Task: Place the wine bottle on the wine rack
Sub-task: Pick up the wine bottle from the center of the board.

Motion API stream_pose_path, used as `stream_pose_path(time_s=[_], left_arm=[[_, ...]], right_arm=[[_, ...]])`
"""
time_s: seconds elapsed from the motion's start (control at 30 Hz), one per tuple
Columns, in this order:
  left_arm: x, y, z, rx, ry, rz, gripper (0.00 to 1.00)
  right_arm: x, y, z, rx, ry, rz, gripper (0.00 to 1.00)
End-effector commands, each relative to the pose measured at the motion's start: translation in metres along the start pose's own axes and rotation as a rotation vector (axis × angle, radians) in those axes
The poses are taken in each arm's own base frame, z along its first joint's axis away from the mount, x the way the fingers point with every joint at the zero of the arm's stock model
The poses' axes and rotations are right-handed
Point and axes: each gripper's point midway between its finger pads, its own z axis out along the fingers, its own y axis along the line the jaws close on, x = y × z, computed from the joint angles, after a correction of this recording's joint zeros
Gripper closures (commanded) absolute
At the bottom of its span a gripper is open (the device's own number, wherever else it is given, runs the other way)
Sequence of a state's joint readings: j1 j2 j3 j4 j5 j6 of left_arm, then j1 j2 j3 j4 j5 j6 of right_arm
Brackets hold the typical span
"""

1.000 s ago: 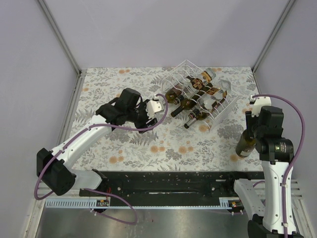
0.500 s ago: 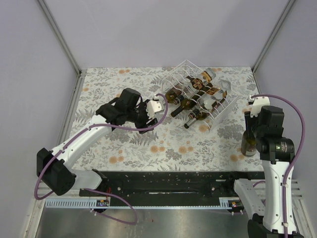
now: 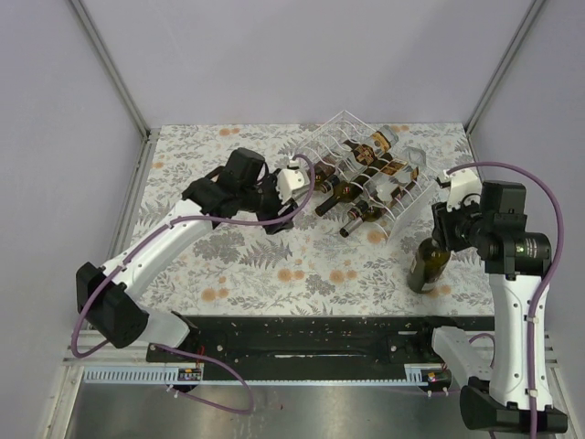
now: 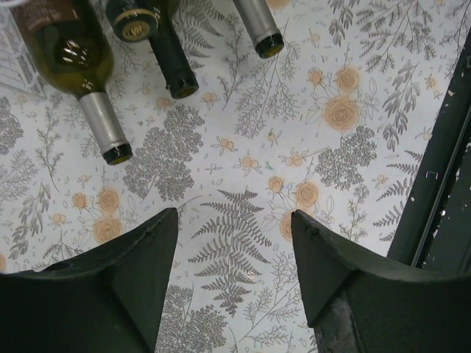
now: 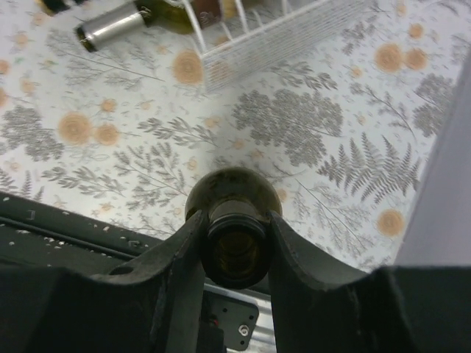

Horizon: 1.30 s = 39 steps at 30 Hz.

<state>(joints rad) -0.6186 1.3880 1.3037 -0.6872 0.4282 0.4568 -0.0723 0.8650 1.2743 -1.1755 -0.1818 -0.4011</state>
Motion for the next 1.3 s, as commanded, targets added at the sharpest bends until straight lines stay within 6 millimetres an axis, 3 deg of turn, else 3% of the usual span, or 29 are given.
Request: stream_pose_path(time_s=[0.0, 0.37, 0.43, 0.63, 0.8, 0.93, 1.1, 1.27], left_arm=[[-0.045, 0.004, -0.012, 0.004, -0.114, 0.019, 0.33], [-0.087, -0.024, -0.009, 0.123, -0.199, 0.02, 0.32], [-0.096, -0.025, -0.009, 0.133, -0.212, 0.016, 0.32], [-0.116, -0.016, -0.014, 0.096, -0.243, 0.017, 0.32], [-0.112, -0.015, -0.019, 0.086, -0.237, 0.014, 0.32], [-0.106, -0.04, -0.031, 0.216, -0.276, 0.044, 0.31], [-0.108, -0.05, -0.049, 0.24, -0.328, 0.065, 0.29], [-0.103, -0.027, -0.066, 0.18, -0.359, 0.004, 0.29]], right_arm=[[-0.039, 0.028, -0.018, -0.178, -0.139, -0.057, 1.0], [-0.095, 0.062, -0.022, -0.43, -0.262, -0.069, 1.0], [-0.101, 0.066, -0.022, -0.442, -0.266, -0.085, 1.0], [-0.116, 0.107, -0.022, -0.538, -0.262, -0.186, 1.0], [-0.132, 0.132, -0.028, -0.605, -0.278, -0.249, 1.0], [-0.146, 0.151, -0.028, -0.658, -0.294, -0.274, 1.0], [-0.163, 0.185, -0.02, -0.718, -0.305, -0.323, 1.0], [-0.178, 0.214, -0.011, -0.735, -0.33, -0.365, 1.0]])
